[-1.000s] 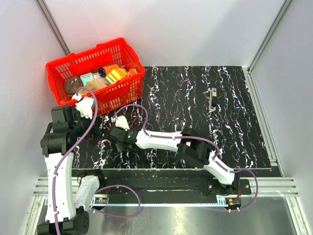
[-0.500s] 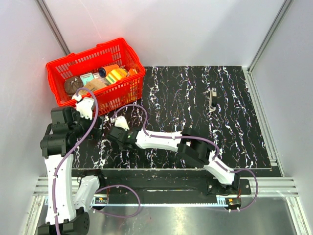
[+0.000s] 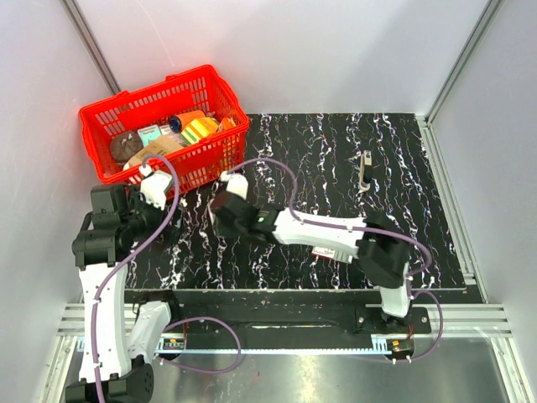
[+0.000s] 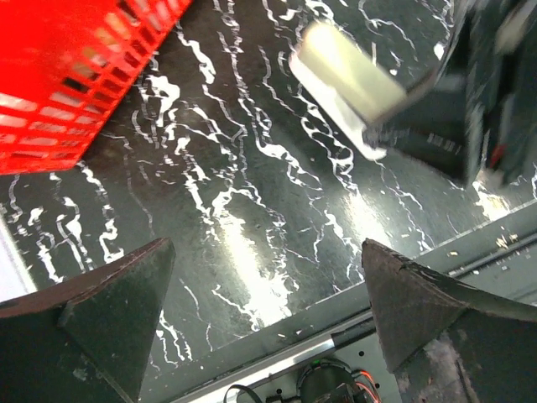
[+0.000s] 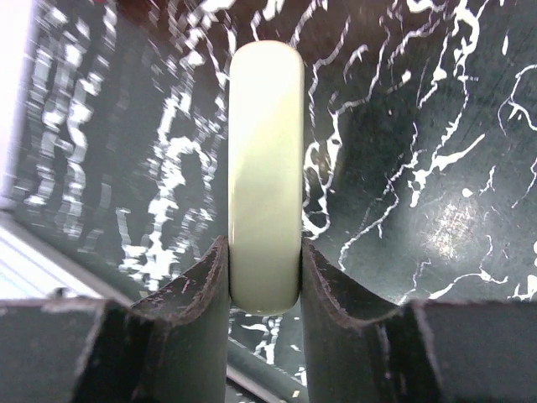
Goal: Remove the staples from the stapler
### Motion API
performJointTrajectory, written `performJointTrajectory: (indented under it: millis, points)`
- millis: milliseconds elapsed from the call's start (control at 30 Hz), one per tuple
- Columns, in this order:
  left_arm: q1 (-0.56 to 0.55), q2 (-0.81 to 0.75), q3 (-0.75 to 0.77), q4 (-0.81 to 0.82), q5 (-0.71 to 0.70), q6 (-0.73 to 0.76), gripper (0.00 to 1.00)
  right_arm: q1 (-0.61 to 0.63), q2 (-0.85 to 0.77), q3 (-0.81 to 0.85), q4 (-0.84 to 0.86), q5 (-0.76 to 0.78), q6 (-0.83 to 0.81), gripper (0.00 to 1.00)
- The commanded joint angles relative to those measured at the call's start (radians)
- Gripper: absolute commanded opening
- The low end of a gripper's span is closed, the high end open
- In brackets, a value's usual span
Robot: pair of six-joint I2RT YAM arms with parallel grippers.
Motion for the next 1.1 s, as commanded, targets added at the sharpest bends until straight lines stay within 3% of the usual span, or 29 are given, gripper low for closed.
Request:
performJointTrajectory:
  millis: [0,400,633,1067]
  points:
    - [0.006,-0.007,-0.044,0.029,0.162,0.108,0.99,-0.048,-0.165,-0.127,0.294,-0.098,0.146,0.00]
    - [0.004,0.035,-0.133,0.076,0.379,0.217,0.99,-0.051,-0.258,-0.325,0.628,-0.155,0.414,0.00]
    - [0.004,0.039,-0.176,0.064,0.429,0.301,0.99,-0.050,-0.255,-0.324,0.675,-0.162,0.434,0.00]
    - [0.004,0.064,-0.245,0.277,0.409,0.223,0.94,-0.050,-0.268,-0.367,0.754,-0.221,0.483,0.00]
